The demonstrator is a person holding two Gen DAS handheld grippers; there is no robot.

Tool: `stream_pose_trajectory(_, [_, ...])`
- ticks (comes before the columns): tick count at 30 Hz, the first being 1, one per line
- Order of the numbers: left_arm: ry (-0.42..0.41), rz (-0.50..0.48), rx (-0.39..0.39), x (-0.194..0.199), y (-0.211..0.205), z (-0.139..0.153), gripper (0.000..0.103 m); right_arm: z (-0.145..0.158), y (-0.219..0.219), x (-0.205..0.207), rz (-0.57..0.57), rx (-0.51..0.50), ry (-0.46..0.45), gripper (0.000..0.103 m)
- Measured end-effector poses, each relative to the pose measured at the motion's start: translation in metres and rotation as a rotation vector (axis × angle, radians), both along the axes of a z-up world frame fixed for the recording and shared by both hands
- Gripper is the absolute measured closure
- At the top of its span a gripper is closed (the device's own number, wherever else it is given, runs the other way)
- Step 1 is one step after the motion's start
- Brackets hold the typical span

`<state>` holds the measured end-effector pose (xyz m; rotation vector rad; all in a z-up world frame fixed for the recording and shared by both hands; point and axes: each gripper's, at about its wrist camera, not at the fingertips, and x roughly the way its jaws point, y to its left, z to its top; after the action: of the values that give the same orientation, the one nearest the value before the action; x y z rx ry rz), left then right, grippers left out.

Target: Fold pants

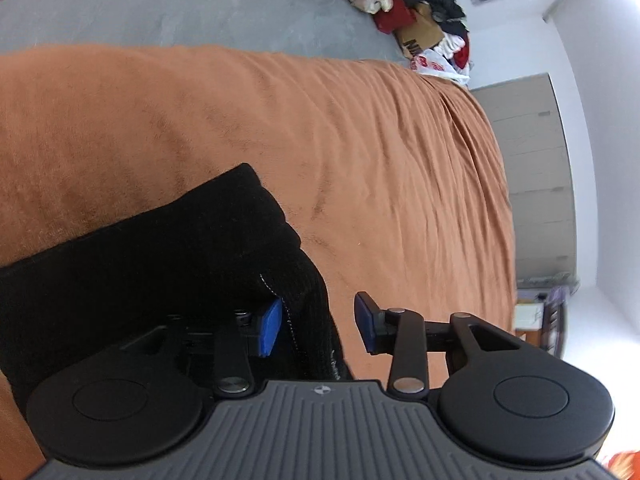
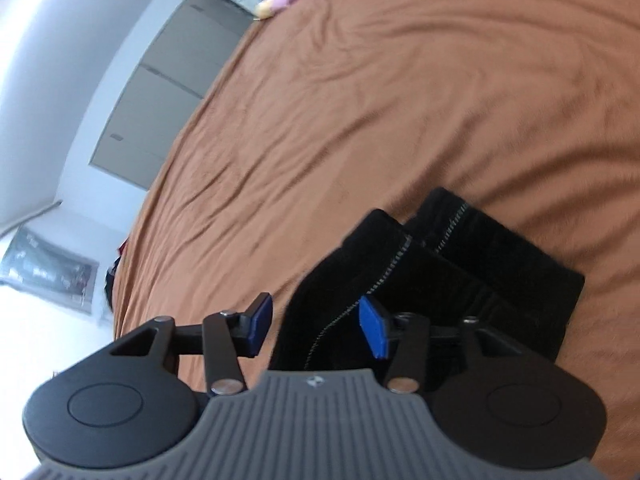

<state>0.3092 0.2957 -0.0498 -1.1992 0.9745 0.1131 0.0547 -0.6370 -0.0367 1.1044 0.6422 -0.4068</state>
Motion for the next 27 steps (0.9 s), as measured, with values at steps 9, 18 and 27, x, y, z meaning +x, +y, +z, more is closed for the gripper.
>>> stream_pose_trajectory(9, [-0.046, 0.026, -0.238, -0.023, 0.028, -0.023, 0.042, -0.01, 0.106, 0.015, 0.462, 0.111, -0.02, 0.044])
stream_pose_trajectory(18, [-0.09, -0.074, -0.158, -0.012, 0.038, 0.0, 0.038, -0.026, 0.165, 0.081, 0.51, 0.1, -0.04, 0.043])
stream_pose_trajectory(27, [-0.11, -0.174, -0.064, -0.006, 0.034, 0.006, 0.038, -0.035, 0.161, 0.134, 0.396, 0.072, -0.024, 0.04])
